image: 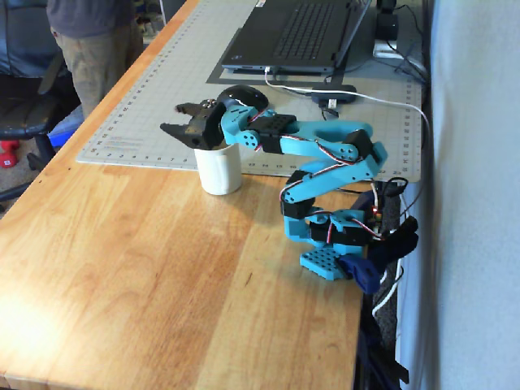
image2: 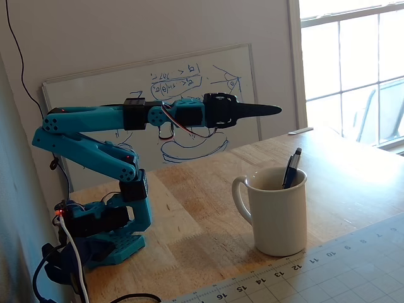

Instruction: Grasp a pen and put it in a mug.

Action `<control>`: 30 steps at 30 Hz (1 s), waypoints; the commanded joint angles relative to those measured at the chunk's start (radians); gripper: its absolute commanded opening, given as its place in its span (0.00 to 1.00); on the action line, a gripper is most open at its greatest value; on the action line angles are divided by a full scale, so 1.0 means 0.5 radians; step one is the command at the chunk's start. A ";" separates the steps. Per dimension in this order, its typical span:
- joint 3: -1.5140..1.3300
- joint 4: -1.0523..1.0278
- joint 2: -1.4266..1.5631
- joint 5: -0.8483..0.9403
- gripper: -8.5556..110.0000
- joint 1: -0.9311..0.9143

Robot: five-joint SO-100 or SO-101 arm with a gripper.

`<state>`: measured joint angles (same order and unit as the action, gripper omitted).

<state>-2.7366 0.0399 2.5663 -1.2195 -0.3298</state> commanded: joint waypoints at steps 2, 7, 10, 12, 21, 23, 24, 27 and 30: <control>0.190 -0.067 0.187 0.380 0.16 0.141; 0.163 -0.202 0.347 0.822 0.08 0.279; 0.147 -0.390 0.436 1.126 0.07 0.402; 0.126 -0.589 0.503 1.353 0.07 0.485; 0.117 -1.767 0.850 2.273 0.07 0.549; 0.117 -2.022 0.954 2.387 0.07 0.549; 0.117 -2.132 1.003 2.418 0.07 0.549; 0.107 -2.399 1.135 2.451 0.07 0.549; 0.018 -2.592 1.261 2.436 0.07 0.549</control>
<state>-2.7351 -1.1612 3.1477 -0.0107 -0.0614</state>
